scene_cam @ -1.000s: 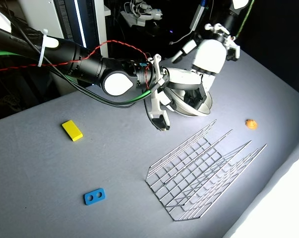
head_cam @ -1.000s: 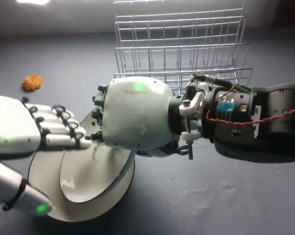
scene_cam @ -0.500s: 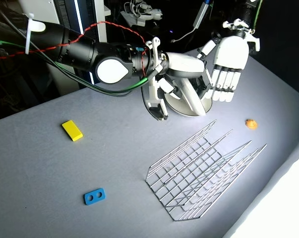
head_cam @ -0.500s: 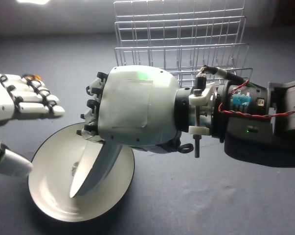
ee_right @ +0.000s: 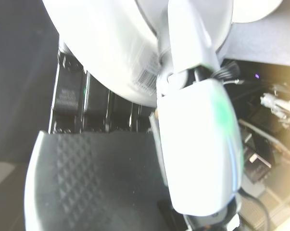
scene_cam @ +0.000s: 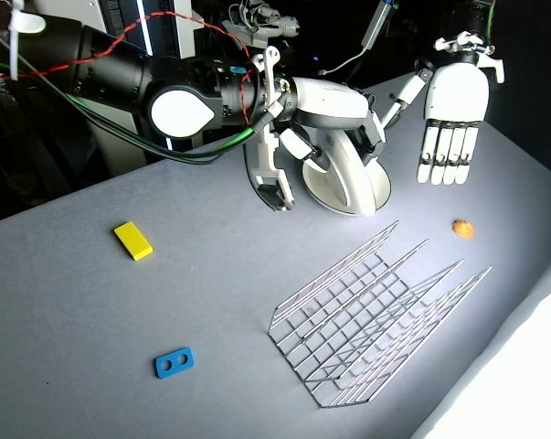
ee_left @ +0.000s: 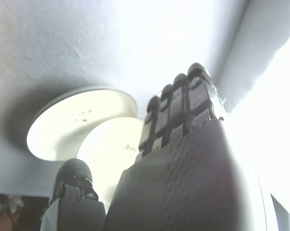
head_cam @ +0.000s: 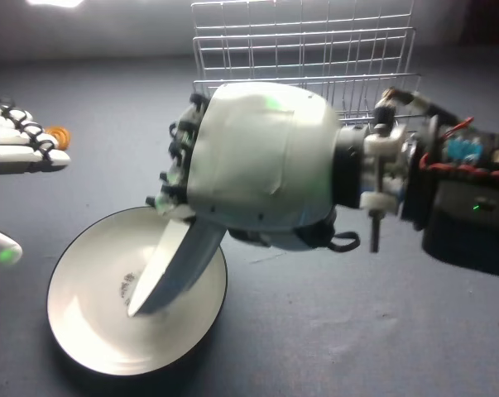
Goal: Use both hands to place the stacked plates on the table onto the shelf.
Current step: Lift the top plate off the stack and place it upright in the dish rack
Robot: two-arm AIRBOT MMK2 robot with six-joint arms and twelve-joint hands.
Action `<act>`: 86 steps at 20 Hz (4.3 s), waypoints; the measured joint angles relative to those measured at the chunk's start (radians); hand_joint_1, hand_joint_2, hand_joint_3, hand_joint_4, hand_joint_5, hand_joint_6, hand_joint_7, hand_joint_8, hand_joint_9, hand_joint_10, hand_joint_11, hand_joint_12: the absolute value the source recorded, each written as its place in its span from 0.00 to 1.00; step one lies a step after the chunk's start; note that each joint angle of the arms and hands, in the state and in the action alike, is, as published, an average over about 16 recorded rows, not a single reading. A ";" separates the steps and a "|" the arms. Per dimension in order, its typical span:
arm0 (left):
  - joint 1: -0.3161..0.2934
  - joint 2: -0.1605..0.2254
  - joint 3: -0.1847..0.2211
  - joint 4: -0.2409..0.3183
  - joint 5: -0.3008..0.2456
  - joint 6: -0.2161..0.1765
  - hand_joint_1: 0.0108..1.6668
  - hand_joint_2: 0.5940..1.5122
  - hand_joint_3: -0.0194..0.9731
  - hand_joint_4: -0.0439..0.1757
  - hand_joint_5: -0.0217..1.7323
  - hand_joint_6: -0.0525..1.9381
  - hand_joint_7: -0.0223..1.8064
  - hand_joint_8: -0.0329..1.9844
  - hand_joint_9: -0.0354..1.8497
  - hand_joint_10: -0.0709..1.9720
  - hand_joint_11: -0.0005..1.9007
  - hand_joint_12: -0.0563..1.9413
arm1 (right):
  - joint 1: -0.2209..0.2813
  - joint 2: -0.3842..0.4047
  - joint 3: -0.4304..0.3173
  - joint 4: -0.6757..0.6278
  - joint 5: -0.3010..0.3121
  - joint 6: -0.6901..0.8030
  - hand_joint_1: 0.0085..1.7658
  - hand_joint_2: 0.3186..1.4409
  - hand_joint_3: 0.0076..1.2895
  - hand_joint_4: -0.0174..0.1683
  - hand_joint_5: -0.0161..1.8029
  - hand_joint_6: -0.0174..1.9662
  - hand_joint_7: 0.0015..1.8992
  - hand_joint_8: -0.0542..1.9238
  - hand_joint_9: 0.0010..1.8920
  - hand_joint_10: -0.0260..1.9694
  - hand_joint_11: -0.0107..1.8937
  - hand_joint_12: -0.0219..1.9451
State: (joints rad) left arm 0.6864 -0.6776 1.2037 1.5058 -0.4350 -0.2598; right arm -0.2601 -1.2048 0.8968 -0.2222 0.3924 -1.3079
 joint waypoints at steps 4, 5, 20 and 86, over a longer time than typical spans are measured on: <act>-0.002 0.002 0.021 0.000 0.003 0.000 0.01 0.57 0.04 0.21 0.03 0.03 0.02 0.02 0.03 0.04 0.01 0.03 | 0.053 0.051 -0.026 0.025 -0.016 0.034 0.72 0.63 0.00 0.08 0.50 0.51 0.52 0.54 0.54 0.50 0.45 0.65; -0.002 0.003 0.024 0.000 0.004 -0.002 0.01 0.57 0.04 0.21 0.04 0.03 0.02 0.02 0.03 0.04 0.01 0.03 | 0.070 0.063 -0.031 0.031 -0.022 0.046 0.72 0.63 0.00 0.08 0.50 0.50 0.53 0.53 0.54 0.49 0.45 0.64; 0.002 0.007 0.045 -0.084 -0.022 0.064 0.01 0.56 0.04 0.21 0.03 0.03 0.02 0.02 0.03 0.04 0.01 0.03 | 0.285 0.158 0.038 0.160 -0.183 0.334 0.72 0.62 0.00 0.05 0.50 0.51 0.55 0.50 0.63 0.35 0.52 0.61; 0.269 -0.054 0.038 -0.019 -0.344 0.451 0.00 0.57 0.04 0.21 0.03 0.03 0.02 0.02 0.02 0.03 0.01 0.03 | 0.188 -0.036 0.498 0.218 -0.374 1.048 0.71 0.71 0.00 0.04 0.46 0.53 0.49 0.62 0.55 0.44 0.49 0.66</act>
State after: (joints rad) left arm 0.9558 -0.7315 1.2419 1.4866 -0.7785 0.1909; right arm -0.0720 -1.2405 1.3944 -0.0045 0.0188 -0.2604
